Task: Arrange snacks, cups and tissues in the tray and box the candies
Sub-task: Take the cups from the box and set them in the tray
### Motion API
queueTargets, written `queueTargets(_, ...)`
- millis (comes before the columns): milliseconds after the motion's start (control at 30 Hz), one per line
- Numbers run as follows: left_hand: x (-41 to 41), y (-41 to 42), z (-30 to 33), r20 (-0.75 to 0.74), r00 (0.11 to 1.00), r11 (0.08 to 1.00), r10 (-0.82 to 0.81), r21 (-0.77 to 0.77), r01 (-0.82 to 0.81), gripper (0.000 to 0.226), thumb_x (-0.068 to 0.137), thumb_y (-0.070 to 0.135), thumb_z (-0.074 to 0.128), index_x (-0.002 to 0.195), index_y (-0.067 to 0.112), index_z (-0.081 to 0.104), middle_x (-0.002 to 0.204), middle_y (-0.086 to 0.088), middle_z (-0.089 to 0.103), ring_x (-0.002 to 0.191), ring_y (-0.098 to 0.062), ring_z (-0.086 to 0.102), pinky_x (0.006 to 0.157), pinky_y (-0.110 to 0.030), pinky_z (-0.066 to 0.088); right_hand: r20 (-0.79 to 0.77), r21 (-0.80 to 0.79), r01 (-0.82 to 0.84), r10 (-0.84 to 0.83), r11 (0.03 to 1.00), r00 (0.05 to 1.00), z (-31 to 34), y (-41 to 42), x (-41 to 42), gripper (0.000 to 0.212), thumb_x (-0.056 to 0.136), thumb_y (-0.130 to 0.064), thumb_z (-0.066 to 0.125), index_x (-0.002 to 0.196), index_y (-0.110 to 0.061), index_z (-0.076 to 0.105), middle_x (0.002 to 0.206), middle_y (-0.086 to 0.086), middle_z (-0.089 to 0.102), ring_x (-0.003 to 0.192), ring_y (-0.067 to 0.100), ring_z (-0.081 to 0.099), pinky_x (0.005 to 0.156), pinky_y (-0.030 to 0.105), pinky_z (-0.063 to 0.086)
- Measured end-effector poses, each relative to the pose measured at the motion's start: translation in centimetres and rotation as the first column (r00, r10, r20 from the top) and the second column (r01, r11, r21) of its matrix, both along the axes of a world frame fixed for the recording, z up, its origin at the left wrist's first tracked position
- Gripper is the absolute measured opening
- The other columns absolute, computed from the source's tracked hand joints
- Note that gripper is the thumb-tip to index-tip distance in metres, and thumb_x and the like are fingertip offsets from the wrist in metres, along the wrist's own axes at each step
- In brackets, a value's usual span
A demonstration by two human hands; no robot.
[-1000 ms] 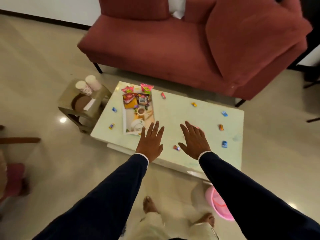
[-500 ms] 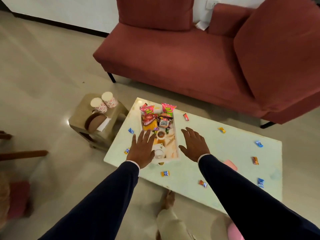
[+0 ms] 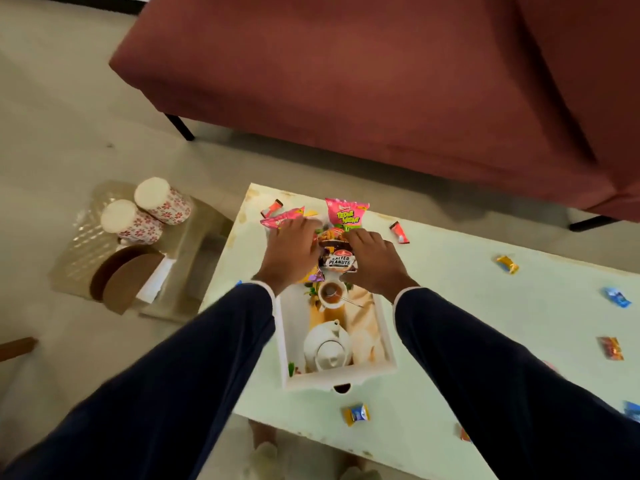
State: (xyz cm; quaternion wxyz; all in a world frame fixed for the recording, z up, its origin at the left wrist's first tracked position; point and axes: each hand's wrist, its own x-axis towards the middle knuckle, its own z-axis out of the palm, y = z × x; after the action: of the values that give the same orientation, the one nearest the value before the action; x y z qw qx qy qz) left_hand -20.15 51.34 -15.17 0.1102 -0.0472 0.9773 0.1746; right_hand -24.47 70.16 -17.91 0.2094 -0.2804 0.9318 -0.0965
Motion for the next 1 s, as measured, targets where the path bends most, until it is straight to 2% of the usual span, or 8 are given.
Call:
queueTargets(133,-6.6,-2.3,-3.8,-0.05,0.999,0.998,0.002,0.067,0.002,0.048,0.095,0.028,0.058,0.141,0.02,0.05,0.143,-0.006,0.056,0.133,-0.03,0.049,0.107,-0.053,0.033,-0.029,0.056,-0.038,0.039,0.998,0.999,-3.8,-1.7,-0.7,0.089,0.078,-0.047,0.076,0.151,-0.021,0.033,0.157,0.004,0.036,0.141,0.028,0.037,0.109,0.049,0.038)
queueTargets(300,-11.8,-3.7,-6.0,0.12,0.993,0.999,-0.009,0.04,0.004,0.058,0.099,0.046,0.051,0.152,0.023,0.041,0.156,-0.005,0.047,0.144,-0.032,0.04,0.116,-0.056,0.021,-0.102,0.061,-0.057,0.063,0.997,0.993,-5.1,-2.4,-1.4,0.07,0.086,-0.033,0.07,0.147,-0.019,0.039,0.156,0.003,0.04,0.138,0.028,0.041,0.106,0.046,0.04)
queueTargets(400,-13.2,-3.3,-6.8,0.203,0.979,0.996,-0.014,0.093,-0.005,0.061,0.098,0.054,0.054,0.15,0.024,0.044,0.147,-0.002,0.058,0.142,-0.032,0.043,0.117,-0.058,0.015,-0.13,0.094,-0.122,0.133,0.988,0.983,-4.8,-2.6,-2.3,0.066,0.085,-0.027,0.074,0.144,-0.02,0.043,0.147,0.004,0.047,0.128,0.029,0.049,0.098,0.044,0.044)
queueTargets(533,-13.7,-2.7,-6.9,0.174,0.985,0.985,0.006,0.169,-0.036,0.037,0.092,0.048,0.067,0.123,0.028,0.064,0.123,0.006,0.07,0.128,-0.025,0.055,0.113,-0.054,0.018,-0.06,0.141,-0.219,0.229,0.965,0.972,-3.9,-2.7,-3.9,0.069,0.083,-0.021,0.076,0.145,-0.024,0.044,0.144,0.005,0.047,0.124,0.029,0.052,0.093,0.043,0.046)
queueTargets(600,-13.6,-2.6,-6.7,0.121,0.993,0.989,0.006,0.143,-0.024,0.013,0.092,0.039,0.069,0.101,0.03,0.065,0.103,0.012,0.068,0.116,-0.023,0.06,0.111,-0.054,0.02,-0.037,0.145,-0.21,0.217,0.967,0.975,-3.5,-2.8,-4.7,0.07,0.082,-0.022,0.078,0.143,-0.023,0.045,0.141,0.007,0.048,0.123,0.03,0.052,0.094,0.044,0.044)
queueTargets(667,-13.1,-3.1,-6.7,0.093,0.996,0.995,-0.018,0.099,0.009,0.004,0.093,0.03,0.067,0.094,0.03,0.063,0.096,0.013,0.065,0.11,-0.022,0.061,0.112,-0.057,0.02,-0.04,0.125,-0.164,0.17,0.979,0.985,-3.3,-3.2,-5.0,0.073,0.08,-0.02,0.078,0.145,-0.023,0.042,0.138,0.007,0.05,0.122,0.029,0.052,0.097,0.045,0.043)
queueTargets(833,-11.5,-5.7,-7.1,0.08,0.996,0.997,-0.036,0.068,0.031,0.013,0.095,0.029,0.066,0.108,0.028,0.066,0.115,0.006,0.071,0.116,-0.024,0.061,0.11,-0.059,0.025,-0.121,0.145,-0.141,0.159,0.979,0.98,-3.5,-3.8,-4.4,0.07,0.078,-0.02,0.077,0.14,-0.021,0.043,0.138,0.007,0.048,0.123,0.029,0.048,0.102,0.049,0.038)
queueTargets(1000,-8.3,-7.5,-6.5,0.04,0.999,0.994,-0.022,0.113,0.017,0.032,0.097,0.025,0.061,0.129,0.025,0.058,0.138,-0.001,0.057,0.128,-0.025,0.053,0.11,-0.056,0.029,-0.038,0.029,-0.024,0.025,0.999,0.999,-2.6,-3.7,-2.9,0.074,0.075,-0.039,0.078,0.14,-0.03,0.043,0.143,0.001,0.044,0.133,0.028,0.04,0.113,0.057,0.025)
